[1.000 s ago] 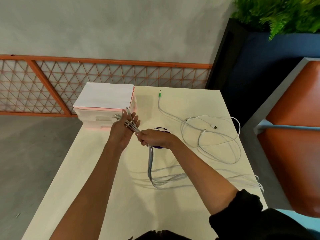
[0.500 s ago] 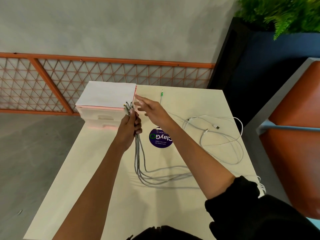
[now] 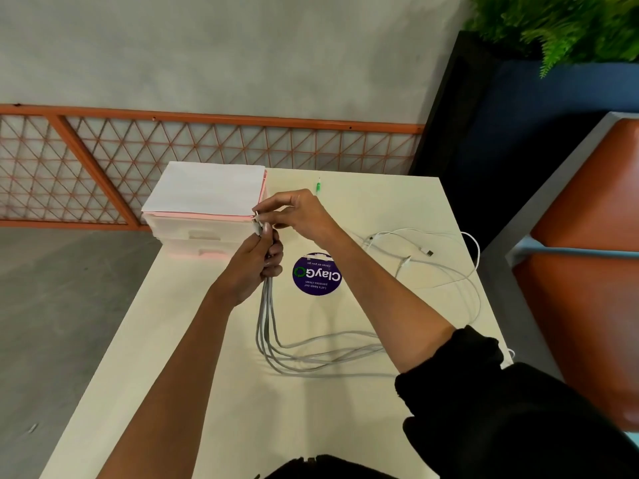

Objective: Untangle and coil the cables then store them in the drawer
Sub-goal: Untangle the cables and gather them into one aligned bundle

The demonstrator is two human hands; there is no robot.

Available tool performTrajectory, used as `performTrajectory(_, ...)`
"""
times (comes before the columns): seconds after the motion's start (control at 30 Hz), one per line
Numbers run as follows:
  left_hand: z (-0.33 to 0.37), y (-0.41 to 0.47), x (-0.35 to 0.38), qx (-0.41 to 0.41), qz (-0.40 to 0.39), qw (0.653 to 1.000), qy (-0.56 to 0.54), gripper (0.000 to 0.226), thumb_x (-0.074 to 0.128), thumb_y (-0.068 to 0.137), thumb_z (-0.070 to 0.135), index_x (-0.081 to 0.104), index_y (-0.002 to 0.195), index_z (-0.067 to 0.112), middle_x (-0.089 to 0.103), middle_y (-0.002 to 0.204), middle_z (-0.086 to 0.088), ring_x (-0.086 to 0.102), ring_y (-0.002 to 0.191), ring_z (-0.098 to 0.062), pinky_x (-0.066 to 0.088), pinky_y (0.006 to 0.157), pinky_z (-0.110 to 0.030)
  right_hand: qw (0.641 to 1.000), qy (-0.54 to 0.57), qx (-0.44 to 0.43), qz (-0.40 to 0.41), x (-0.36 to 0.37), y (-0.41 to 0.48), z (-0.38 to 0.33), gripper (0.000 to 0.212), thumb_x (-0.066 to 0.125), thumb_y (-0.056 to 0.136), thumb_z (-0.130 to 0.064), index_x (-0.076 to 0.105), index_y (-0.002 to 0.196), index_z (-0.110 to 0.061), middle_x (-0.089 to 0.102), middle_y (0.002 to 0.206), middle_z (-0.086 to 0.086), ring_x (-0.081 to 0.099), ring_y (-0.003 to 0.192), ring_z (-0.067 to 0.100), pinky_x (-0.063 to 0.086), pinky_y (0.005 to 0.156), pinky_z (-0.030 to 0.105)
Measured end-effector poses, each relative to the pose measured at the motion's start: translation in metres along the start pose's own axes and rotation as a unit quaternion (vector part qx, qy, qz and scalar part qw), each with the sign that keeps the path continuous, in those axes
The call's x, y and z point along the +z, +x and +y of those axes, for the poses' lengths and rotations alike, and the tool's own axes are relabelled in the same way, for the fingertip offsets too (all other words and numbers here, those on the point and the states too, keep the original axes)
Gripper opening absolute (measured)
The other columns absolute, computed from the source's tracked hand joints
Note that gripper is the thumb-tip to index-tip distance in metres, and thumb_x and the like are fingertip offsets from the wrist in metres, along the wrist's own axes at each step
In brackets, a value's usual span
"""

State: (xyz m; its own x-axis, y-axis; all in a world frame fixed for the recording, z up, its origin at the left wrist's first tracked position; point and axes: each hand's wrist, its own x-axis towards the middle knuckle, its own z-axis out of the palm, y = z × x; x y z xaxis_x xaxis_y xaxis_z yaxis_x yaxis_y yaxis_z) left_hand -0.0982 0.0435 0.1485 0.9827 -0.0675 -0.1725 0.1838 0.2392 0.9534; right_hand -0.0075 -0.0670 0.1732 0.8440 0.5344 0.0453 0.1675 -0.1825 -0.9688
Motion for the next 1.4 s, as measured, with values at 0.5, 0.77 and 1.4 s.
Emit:
performTrajectory(0.5, -0.018, 0.029, -0.003, 0.001, 0.154, 0.988, 0.017, 0.038, 0.035, 0.104, 0.033, 0.029, 0.068, 0.021, 0.024, 0.05, 0.013, 0.018, 0.044, -0.004, 0.018, 0.039, -0.015, 0.923, -0.158, 0.271, 0.223, -0.061, -0.078, 0.169, 0.021, 0.046, 0.09, -0.001, 0.063, 0.102, -0.003, 0.068, 0.104, 0.016, 0.063, 0.098, 0.032, 0.044, 0.074, 0.029)
performTrajectory(0.77, -0.028, 0.048, -0.007, -0.017, 0.184, 0.982, 0.024, 0.039, 0.034, 0.102, 0.039, 0.026, 0.068, 0.023, 0.023, 0.045, 0.013, 0.017, 0.041, -0.002, 0.016, 0.037, -0.015, 0.901, -0.208, 0.265, 0.273, -0.101, -0.031, 0.182, 0.03, 0.043, 0.097, -0.008, 0.052, 0.126, -0.008, 0.045, 0.123, 0.024, 0.055, 0.103, 0.034, 0.032, 0.078, 0.018)
performTrajectory(1.4, -0.038, 0.077, -0.021, -0.028, 0.197, 0.98, 0.028, 0.036, 0.035, 0.102, 0.037, 0.029, 0.07, 0.023, 0.023, 0.048, 0.012, 0.016, 0.042, -0.002, 0.014, 0.039, -0.017, 0.929, -0.353, 0.074, 0.084, -0.025, -0.019, 0.184, 0.037, 0.05, 0.087, 0.004, 0.069, 0.113, -0.015, 0.063, 0.118, 0.001, 0.062, 0.101, 0.022, 0.053, 0.076, 0.036)
